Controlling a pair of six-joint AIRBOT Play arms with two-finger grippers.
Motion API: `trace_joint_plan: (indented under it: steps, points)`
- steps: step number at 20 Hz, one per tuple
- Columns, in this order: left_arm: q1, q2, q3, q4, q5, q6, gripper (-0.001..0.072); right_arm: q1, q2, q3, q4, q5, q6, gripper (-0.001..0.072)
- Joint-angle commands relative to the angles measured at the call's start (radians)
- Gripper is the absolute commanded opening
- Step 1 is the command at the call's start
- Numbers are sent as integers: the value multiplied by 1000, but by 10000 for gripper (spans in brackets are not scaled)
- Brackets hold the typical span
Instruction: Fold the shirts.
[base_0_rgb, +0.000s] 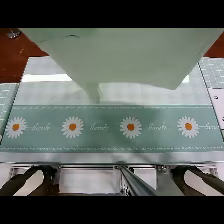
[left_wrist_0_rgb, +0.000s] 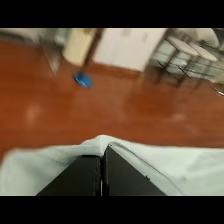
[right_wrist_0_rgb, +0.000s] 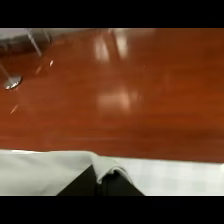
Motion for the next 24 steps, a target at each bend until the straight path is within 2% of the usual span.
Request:
trace_joint_plan:
  steps: [1, 9, 14, 17, 20, 22, 24]
  points:
    - [12, 103, 199, 243, -53, -51, 31, 0, 181, 34, -76, 146, -32, 19]
    - [-2, 410, 200, 624, -182, -118, 31, 0, 461, 34, -263, 282, 49, 19]
    - [-113, 458, 163, 640, -235, -119, 31, 2, 527, -74, -267, 312, 64, 19]
    - [-125, 457, -2, 647, -241, -120, 31, 2, 528, -219, -218, 312, 66, 19]
    - [-126, 443, -265, 645, -234, -134, 32, 2, 528, -459, -135, 267, 51, 19]
    - [-126, 412, -457, 599, -153, -133, 32, 2, 520, -642, -107, 168, 28, 19]
    - [-126, 344, -621, 541, 3, -133, 32, 2, 467, -798, -87, 44, -5, 19]
